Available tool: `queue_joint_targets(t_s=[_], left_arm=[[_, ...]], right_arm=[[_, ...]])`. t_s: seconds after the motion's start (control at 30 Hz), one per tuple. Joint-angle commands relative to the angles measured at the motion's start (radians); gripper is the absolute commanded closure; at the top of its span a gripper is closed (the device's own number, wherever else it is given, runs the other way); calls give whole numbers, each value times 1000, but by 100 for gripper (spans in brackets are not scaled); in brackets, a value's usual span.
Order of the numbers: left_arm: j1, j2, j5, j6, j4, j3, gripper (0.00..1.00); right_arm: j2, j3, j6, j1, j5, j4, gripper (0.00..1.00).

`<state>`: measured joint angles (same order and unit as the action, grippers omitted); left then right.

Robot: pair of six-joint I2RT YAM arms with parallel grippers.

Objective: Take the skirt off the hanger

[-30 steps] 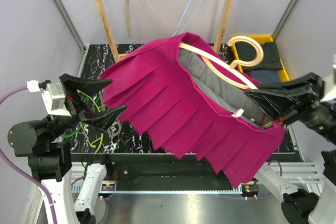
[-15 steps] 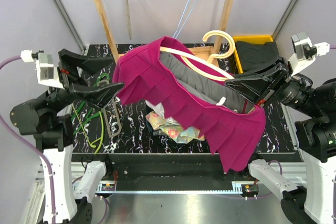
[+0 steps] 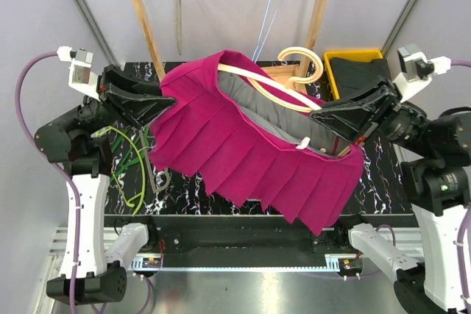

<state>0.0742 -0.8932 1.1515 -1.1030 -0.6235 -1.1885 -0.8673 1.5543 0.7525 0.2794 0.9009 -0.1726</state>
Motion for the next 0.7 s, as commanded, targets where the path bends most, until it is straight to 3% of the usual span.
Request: queue_joint_targets(t_s=[0.0, 0.03, 0.13, 0.2, 0.23, 0.33, 0.43, 0.53, 0.6, 0.67], left_arm=[[1, -6, 36, -86, -117, -16, 57], [1, -6, 36, -87, -119, -17, 57], [-5, -4, 39, -77, -114, -17, 86], [-10, -1, 33, -55, -82, -17, 99], [-11, -3, 30, -49, -64, -19, 100], [-17, 0, 5, 1, 43, -34, 90], [-31, 4, -12, 20, 64, -37, 66], [-47, 2, -27, 63, 126, -60, 55], [-56, -1, -30, 75, 146, -66, 56], [-68, -12, -30, 78, 148, -77, 68]], right_arm=[[19, -89, 91, -2, -20, 232, 100], [22, -105, 91, -2, -20, 237, 100], [28, -143, 79, -2, -30, 243, 100], [24, -160, 73, -2, -33, 246, 100], [21, -163, 68, -2, -33, 251, 100], [14, -192, 62, 0, -36, 265, 100], [11, -237, 42, 0, -34, 262, 100], [17, -272, 1, 3, -34, 231, 100], [17, -276, -45, 4, -37, 200, 100], [19, -289, -65, 9, -42, 177, 100]])
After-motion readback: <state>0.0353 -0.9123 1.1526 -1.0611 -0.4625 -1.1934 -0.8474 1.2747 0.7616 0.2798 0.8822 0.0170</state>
